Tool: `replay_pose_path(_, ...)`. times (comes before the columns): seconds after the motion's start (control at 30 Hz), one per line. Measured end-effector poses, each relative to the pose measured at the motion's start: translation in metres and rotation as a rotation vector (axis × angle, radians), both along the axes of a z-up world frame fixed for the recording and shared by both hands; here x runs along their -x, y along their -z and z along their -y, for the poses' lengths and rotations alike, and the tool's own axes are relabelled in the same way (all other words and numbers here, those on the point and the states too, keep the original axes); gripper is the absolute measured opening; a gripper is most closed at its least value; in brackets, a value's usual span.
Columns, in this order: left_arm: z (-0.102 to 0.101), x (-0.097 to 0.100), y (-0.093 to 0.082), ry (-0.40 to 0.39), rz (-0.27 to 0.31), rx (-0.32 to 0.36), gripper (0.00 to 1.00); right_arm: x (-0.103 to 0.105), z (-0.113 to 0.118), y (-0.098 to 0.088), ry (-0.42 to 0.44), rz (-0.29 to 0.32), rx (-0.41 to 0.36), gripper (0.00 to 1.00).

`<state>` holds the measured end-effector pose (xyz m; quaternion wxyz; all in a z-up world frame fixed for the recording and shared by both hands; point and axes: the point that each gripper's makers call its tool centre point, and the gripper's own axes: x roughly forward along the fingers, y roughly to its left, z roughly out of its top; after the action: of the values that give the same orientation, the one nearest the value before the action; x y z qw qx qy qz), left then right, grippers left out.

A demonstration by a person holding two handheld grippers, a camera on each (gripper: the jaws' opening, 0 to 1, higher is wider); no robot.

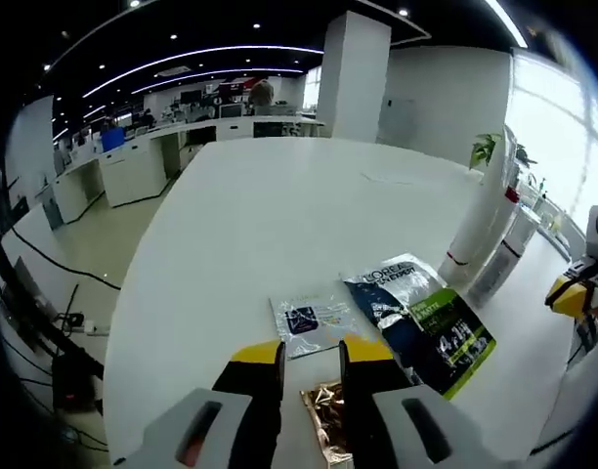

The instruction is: Arrange the skincare products in the storage area until every visible bottle or jar stands upright without overlapping.

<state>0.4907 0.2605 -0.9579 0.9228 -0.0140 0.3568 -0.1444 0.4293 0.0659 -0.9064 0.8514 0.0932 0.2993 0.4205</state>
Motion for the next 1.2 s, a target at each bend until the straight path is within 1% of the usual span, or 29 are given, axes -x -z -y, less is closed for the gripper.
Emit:
replay_pose_path(0.1,0.002,0.02,0.001,0.026,0.0,0.01,0.23,0.0,0.0,0.003,-0.001,-0.004,0.008,0.04)
replay_pose_path(0.2,-0.001,0.037,0.008,0.033,-0.009,-0.028,0.25,-0.001,-0.001,0.003,-0.007,-0.009,0.008,0.04)
replay_pose_path(0.23,-0.002,0.043,0.01,0.028,-0.017,-0.025,0.25,-0.001,-0.002,0.003,-0.008,-0.008,0.008,0.04)
replay_pose_path(0.27,-0.003,0.046,0.011,0.027,-0.02,-0.023,0.25,-0.001,-0.002,0.003,-0.008,-0.007,0.008,0.04)
replay_pose_path(0.37,-0.005,0.059,0.015,0.006,-0.04,0.008,0.26,-0.002,-0.004,0.003,-0.01,-0.01,0.004,0.04)
replay_pose_path(0.43,-0.006,0.062,0.017,-0.007,-0.051,0.036,0.27,-0.002,-0.006,0.004,-0.015,-0.009,0.008,0.04)
replay_pose_path(0.63,-0.001,0.065,0.017,0.005,-0.052,0.06,0.27,-0.001,-0.007,0.005,-0.025,-0.007,0.011,0.04)
replay_pose_path(0.83,0.002,0.067,0.02,0.005,-0.058,0.069,0.27,0.0,-0.005,0.007,-0.024,-0.009,0.022,0.04)
replay_pose_path(0.97,0.002,0.068,0.024,0.009,-0.065,0.057,0.27,0.0,-0.004,0.008,-0.022,-0.009,0.026,0.04)
replay_pose_path(1.0,0.002,0.068,0.023,0.008,-0.058,0.056,0.27,0.0,-0.004,0.008,-0.022,-0.01,0.026,0.04)
replay_pose_path(1.2,0.002,0.07,0.024,0.002,-0.057,0.061,0.27,0.001,-0.005,0.01,-0.025,-0.013,0.032,0.04)
